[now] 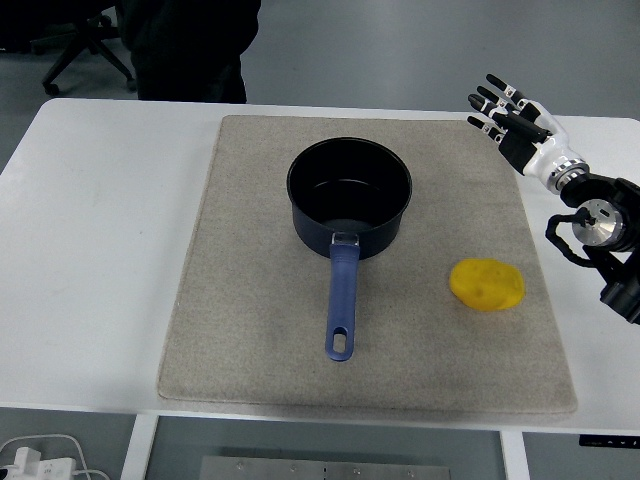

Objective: Put the potato in the blue pot

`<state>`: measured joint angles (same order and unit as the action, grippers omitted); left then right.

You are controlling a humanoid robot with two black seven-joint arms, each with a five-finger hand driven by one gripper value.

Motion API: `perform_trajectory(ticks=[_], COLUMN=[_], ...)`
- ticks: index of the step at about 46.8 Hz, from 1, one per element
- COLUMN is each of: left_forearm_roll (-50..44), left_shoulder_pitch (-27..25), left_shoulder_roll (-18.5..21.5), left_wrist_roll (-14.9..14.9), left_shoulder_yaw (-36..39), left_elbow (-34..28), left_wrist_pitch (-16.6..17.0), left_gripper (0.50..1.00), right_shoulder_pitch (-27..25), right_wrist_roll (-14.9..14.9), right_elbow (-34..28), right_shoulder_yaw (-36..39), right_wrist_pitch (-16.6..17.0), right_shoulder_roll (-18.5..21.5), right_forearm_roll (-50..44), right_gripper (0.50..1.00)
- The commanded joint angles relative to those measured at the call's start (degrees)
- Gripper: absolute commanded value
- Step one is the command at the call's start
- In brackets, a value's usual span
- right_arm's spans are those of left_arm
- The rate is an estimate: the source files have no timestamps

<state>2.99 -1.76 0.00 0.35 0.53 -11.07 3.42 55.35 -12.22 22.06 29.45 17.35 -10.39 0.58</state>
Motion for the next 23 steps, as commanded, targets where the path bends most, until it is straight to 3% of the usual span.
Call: perform_trajectory(ticks=[1,23], left_forearm_roll=[0.09,0.00], left_shoulder_pitch=[0.00,0.00], left_shoulder_roll=[0.00,0.00], left_wrist_roll=[0.00,0.00], left_shoulder_yaw=[0.00,0.00], left_elbow=[0.00,0.00], left_wrist_pitch=[0.01,0.01], left_gripper=[0.996,0.996], right_shoulder_pitch=[0.02,0.02], right_wrist_roll=[0.00,0.00], right_elbow=[0.00,0.00], right_shoulder_yaw=[-0.09,-0.18], right_wrist_pitch=[-0.04,-0.65], right_shoulder_roll=[-0.07,-0.51], right_forearm_roll=[-0.05,-0.05], right_gripper=[0.928,0.928])
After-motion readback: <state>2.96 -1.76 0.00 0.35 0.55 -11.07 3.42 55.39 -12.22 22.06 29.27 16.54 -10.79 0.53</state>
